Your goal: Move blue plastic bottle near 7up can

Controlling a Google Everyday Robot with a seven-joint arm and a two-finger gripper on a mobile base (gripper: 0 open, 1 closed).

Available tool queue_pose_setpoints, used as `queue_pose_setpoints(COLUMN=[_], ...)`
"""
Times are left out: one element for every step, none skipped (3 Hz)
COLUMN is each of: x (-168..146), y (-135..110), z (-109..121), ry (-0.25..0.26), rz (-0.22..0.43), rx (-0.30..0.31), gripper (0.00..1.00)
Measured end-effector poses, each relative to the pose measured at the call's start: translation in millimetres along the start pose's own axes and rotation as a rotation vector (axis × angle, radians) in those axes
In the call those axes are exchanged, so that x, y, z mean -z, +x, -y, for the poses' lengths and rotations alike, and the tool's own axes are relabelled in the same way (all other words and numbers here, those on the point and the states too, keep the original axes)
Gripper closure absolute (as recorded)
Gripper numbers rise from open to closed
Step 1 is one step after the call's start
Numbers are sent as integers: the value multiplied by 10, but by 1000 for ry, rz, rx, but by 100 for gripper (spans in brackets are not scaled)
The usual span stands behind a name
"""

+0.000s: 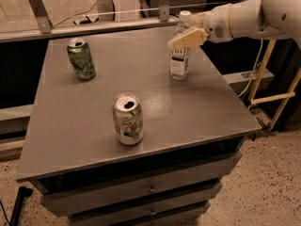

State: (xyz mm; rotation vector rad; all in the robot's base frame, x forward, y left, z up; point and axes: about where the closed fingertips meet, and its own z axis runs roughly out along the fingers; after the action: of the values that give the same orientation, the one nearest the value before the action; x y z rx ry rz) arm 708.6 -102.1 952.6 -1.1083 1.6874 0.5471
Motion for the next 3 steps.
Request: queue_pose_setpoints(x=[-24,-59,-71], y=[0,-18,-225], z=[-11,-33,-118], ry=[-4,-14,-56], rz=[0,11,132], rx=[0,0,5], gripper=[46,78,99])
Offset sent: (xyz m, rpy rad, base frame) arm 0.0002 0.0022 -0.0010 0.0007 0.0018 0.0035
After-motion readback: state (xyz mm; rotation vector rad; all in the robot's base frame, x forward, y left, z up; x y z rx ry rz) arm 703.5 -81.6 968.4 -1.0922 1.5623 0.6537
